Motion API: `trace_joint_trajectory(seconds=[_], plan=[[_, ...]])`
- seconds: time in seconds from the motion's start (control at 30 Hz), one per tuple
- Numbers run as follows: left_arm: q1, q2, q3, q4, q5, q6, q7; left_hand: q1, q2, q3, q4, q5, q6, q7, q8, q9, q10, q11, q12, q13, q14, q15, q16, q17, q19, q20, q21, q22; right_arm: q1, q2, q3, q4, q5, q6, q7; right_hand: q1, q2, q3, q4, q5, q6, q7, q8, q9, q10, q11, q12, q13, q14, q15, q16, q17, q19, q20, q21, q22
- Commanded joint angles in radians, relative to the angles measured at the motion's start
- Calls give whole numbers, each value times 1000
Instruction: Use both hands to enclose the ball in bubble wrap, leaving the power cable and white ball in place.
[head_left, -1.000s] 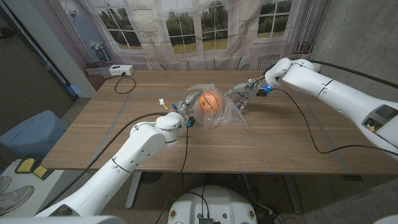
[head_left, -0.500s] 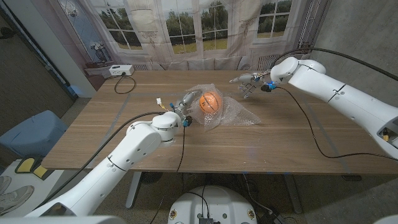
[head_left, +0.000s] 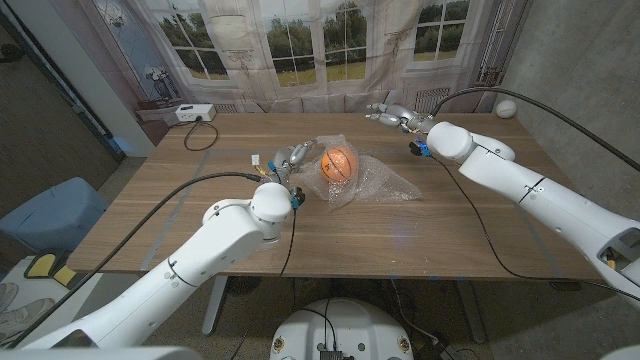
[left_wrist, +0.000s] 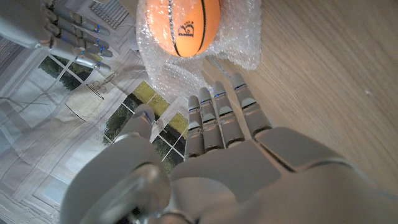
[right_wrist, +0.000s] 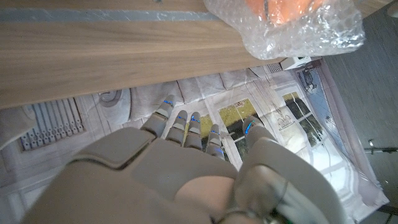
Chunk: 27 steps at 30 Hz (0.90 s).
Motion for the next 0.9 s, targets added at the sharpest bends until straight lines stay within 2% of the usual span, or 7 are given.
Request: trace_joint_trajectory(seconds=[0.03, 0.2, 0.27, 0.4, 0.6, 0.73, 0.9], plan=[[-74, -54, 187, 15, 542, 361, 161, 35, -15, -3, -1, -1, -39, -26, -27, 6, -12, -11, -3, 17, 30, -19, 23, 27, 45, 0, 24, 9, -43, 61, 15, 69, -110, 214, -114, 2, -9, -5, -5, -3, 10, 1, -3, 3, -2, -1, 1, 1, -3, 0, -1, -2, -4, 3, 1, 3], [-49, -115, 150, 43, 598, 384, 160, 41, -39, -24, 10, -5, -103, -30, -58, 8, -59, 6, -23, 28, -16, -13, 15, 41, 19, 9, 18, 12, -64, 74, 9, 43, -199, 193, -167, 19, -27, -7, -25, -4, 38, 5, 1, 3, 23, 1, 10, -1, 9, -6, 6, -10, -2, 4, 11, 2], [-24, -126, 97, 37, 575, 349, 124, 38, -47, -33, 15, -6, -119, -12, -63, 8, -49, 17, -20, 32, -8, -11, 21, 45, 43, 15, 29, 13, -68, 76, 7, 42, -213, 199, -167, 20, -40, -12, -31, -5, 44, 8, 1, 2, 29, -3, 11, -1, 15, -1, 9, -12, 2, 10, 14, 2], [29, -136, -37, 34, 467, 230, 7, 29, -86, -48, 17, -10, -121, 64, -62, 7, -18, 43, -16, 33, 22, 2, 18, 29, 127, 12, 64, 11, -70, 83, 8, 45, -231, 220, -166, 24, -53, -17, -40, -6, 54, 11, 2, 2, 37, -2, 14, -2, 23, 1, 11, -15, 7, 15, 18, 2], [73, -174, -182, 66, 304, 82, -126, 28, -114, -55, 19, -15, -74, 109, -48, 4, 52, 55, -5, 26, 98, -2, 27, 10, 209, -4, 95, 5, -66, 88, 22, 68, -213, 277, -146, 30, -65, -21, -50, -7, 58, 18, -1, 3, 45, 4, 15, -2, 31, 10, 14, -17, 12, 31, 21, 2], [76, -189, -240, 117, 214, 0, -186, 50, -108, -43, 15, -11, -33, 127, -39, 4, 84, 64, -2, 21, 139, 4, 31, 2, 245, -16, 108, 2, -64, 91, 27, 74, -213, 289, -133, 32, -71, -23, -55, -8, 61, 20, -2, 3, 51, 5, 16, -2, 38, 12, 16, -18, 15, 38, 23, 2], [51, -193, -272, 169, 121, -39, -242, 96, -96, -19, 6, -7, 12, 117, -31, 4, 128, 39, 4, 16, 187, -24, 35, -2, 261, -35, 115, 0, -55, 95, 30, 96, -205, 317, -114, 33, -75, -26, -59, -8, 64, 22, -3, 3, 54, 7, 16, -2, 40, 12, 16, -19, 16, 44, 24, 2]])
